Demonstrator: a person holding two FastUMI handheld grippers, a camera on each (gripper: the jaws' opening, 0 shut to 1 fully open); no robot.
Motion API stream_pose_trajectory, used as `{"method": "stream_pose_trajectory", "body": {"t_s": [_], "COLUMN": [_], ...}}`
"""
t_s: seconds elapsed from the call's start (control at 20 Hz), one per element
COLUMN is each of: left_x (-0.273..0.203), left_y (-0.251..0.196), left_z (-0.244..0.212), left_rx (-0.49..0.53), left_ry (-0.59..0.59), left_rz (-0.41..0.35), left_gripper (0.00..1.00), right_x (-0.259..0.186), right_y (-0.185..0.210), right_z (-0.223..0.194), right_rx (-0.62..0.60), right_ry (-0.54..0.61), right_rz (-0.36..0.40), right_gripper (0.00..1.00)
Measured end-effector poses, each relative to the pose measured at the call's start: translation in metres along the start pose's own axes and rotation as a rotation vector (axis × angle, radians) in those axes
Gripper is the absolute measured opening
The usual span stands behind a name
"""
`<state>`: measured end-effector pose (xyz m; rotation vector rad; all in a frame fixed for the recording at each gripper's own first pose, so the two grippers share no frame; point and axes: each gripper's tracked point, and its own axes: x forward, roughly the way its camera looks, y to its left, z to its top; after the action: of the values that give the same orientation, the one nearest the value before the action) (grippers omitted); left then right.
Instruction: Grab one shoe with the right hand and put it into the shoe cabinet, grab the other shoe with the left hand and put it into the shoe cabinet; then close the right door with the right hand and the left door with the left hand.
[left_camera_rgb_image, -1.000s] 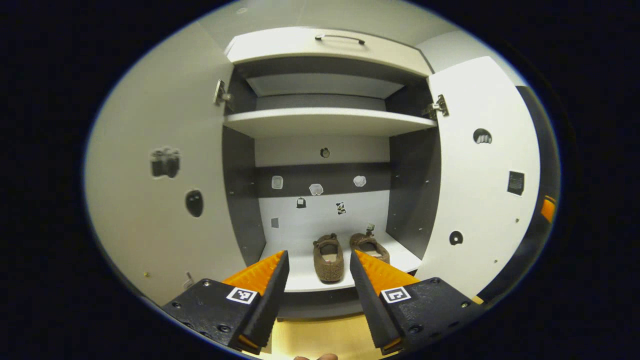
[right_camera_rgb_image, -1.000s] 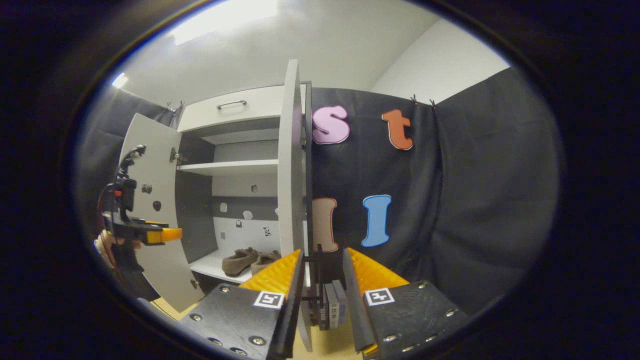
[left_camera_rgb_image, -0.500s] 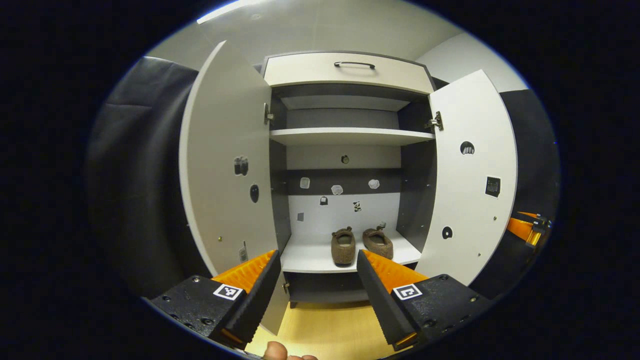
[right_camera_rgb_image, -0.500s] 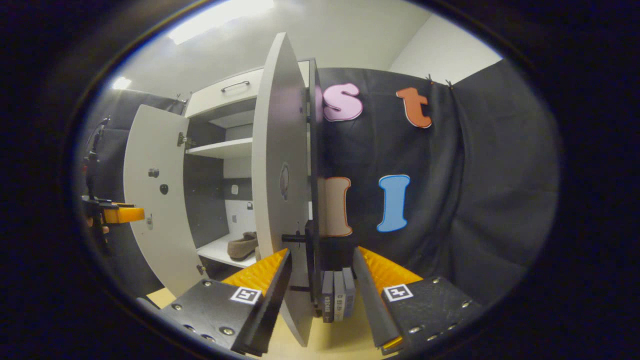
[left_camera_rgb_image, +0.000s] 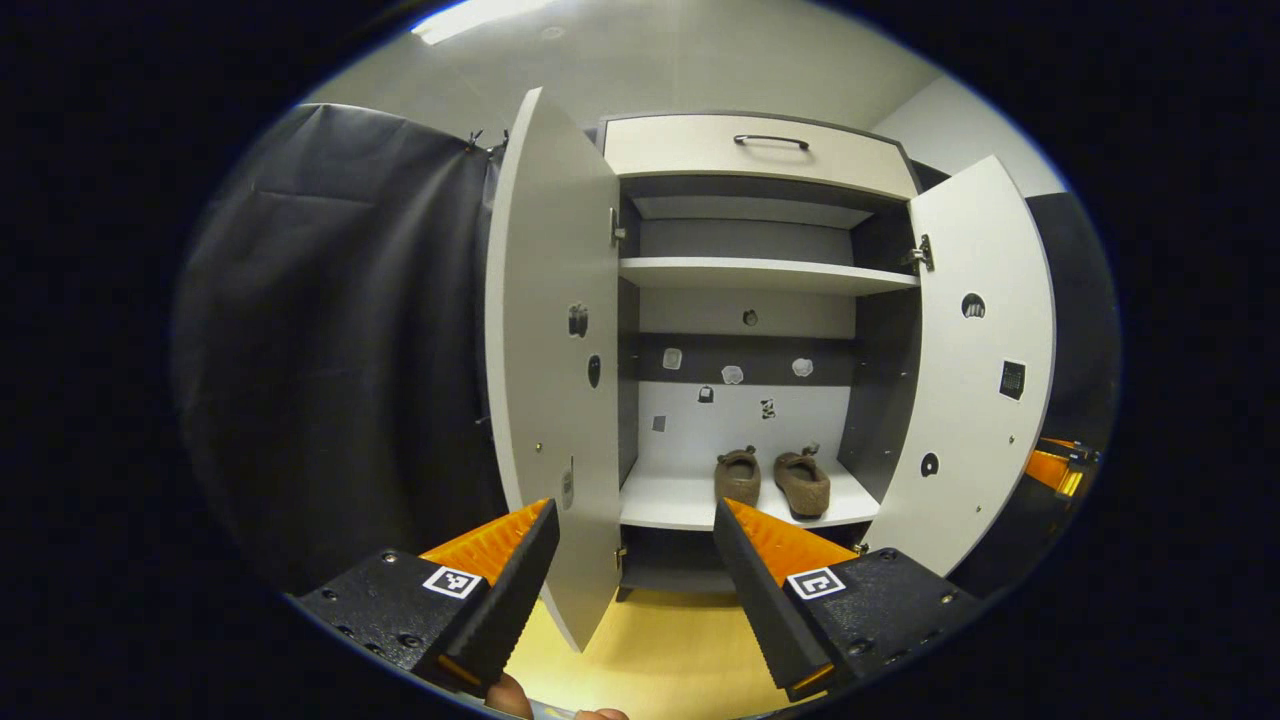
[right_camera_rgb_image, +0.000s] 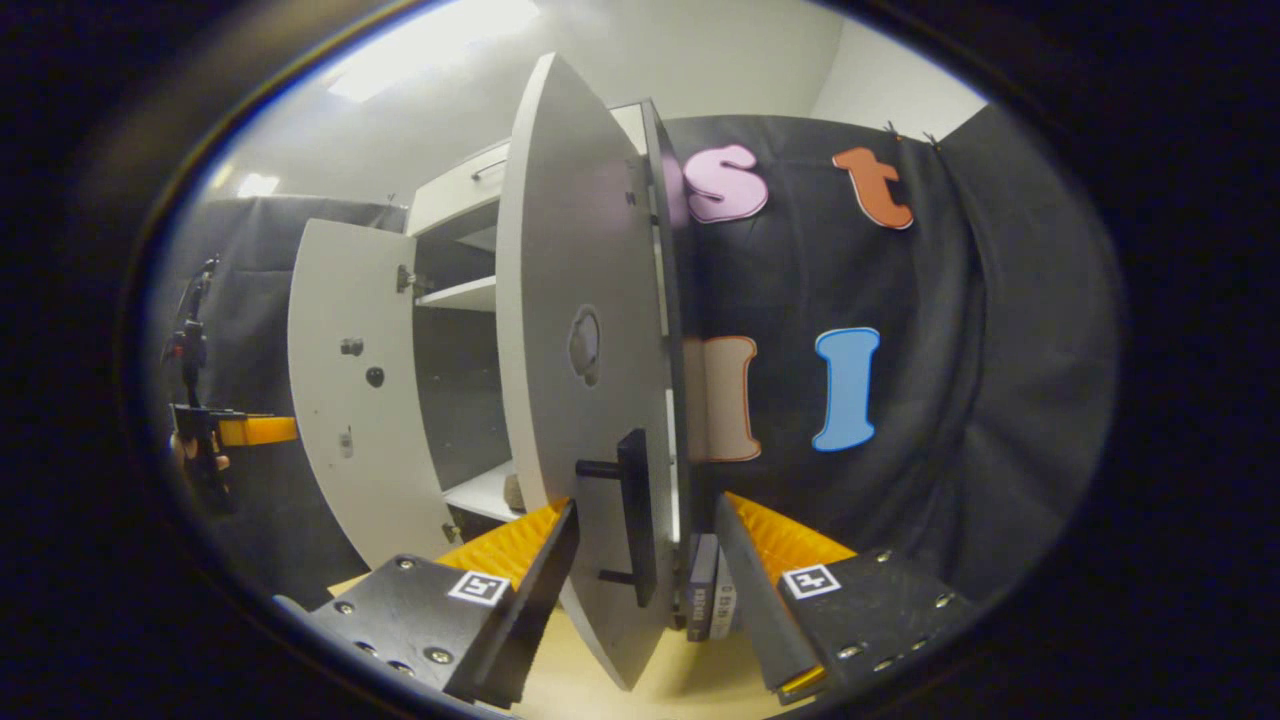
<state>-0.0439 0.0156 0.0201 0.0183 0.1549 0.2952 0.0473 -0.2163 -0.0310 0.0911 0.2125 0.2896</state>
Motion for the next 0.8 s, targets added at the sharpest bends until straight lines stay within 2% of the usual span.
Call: {"method": "stream_pose_trajectory", "body": {"t_s": [0.05, 0.1, 0.15, 0.2, 0.25, 0.3, 0.35, 0.4, 0.45, 0.5, 0.6, 0.65, 0.7, 0.8], "left_x": [0.0, -0.001, 0.0, 0.0, 0.003, 0.005, 0.005, 0.007, 0.01, 0.011, 0.013, 0.016, 0.02, 0.024], "left_y": [0.003, 0.006, 0.008, 0.011, 0.014, 0.017, 0.021, 0.025, 0.029, 0.033, 0.04, 0.043, 0.047, 0.057], "left_z": [0.001, 0.002, 0.003, 0.004, 0.003, 0.002, 0.0, -0.001, -0.002, -0.001, -0.002, -0.003, -0.001, 0.003], "left_rx": [-0.003, -0.004, -0.005, -0.005, -0.005, -0.005, -0.005, -0.006, -0.008, -0.009, -0.014, -0.016, -0.014, -0.006], "left_ry": [-0.003, -0.005, -0.008, -0.009, -0.01, -0.007, -0.004, 0.0, 0.002, 0.003, 0.006, 0.006, 0.008, 0.002], "left_rz": [0.006, 0.009, 0.01, 0.012, 0.014, 0.015, 0.018, 0.021, 0.026, 0.03, 0.035, 0.037, 0.038, 0.045], "left_gripper": [0.95, 0.91, 0.95, 0.95, 0.91, 0.95, 0.91, 0.91, 0.95, 0.95, 0.95, 0.91, 0.95, 0.95], "right_x": [0.003, 0.007, 0.011, 0.016, 0.021, 0.026, 0.033, 0.038, 0.043, 0.048, 0.061, 0.067, 0.074, 0.087], "right_y": [0.007, 0.013, 0.022, 0.028, 0.035, 0.043, 0.051, 0.06, 0.068, 0.075, 0.089, 0.096, 0.102, 0.115], "right_z": [-0.001, -0.004, -0.004, -0.005, -0.006, -0.007, -0.008, -0.01, -0.01, -0.011, -0.015, -0.014, -0.015, -0.018], "right_rx": [0.01, 0.02, 0.027, 0.029, 0.025, 0.021, 0.022, 0.025, 0.029, 0.036, 0.057, 0.066, 0.069, 0.074], "right_ry": [0.004, 0.008, 0.011, 0.014, 0.014, 0.016, 0.019, 0.024, 0.026, 0.028, 0.038, 0.041, 0.041, 0.045], "right_rz": [0.02, 0.041, 0.059, 0.073, 0.082, 0.096, 0.112, 0.128, 0.143, 0.157, 0.181, 0.192, 0.202, 0.222], "right_gripper": [0.8, 0.84, 0.84, 0.8, 0.8, 0.84, 0.84, 0.8, 0.8, 0.84, 0.8, 0.8, 0.84, 0.84]}}
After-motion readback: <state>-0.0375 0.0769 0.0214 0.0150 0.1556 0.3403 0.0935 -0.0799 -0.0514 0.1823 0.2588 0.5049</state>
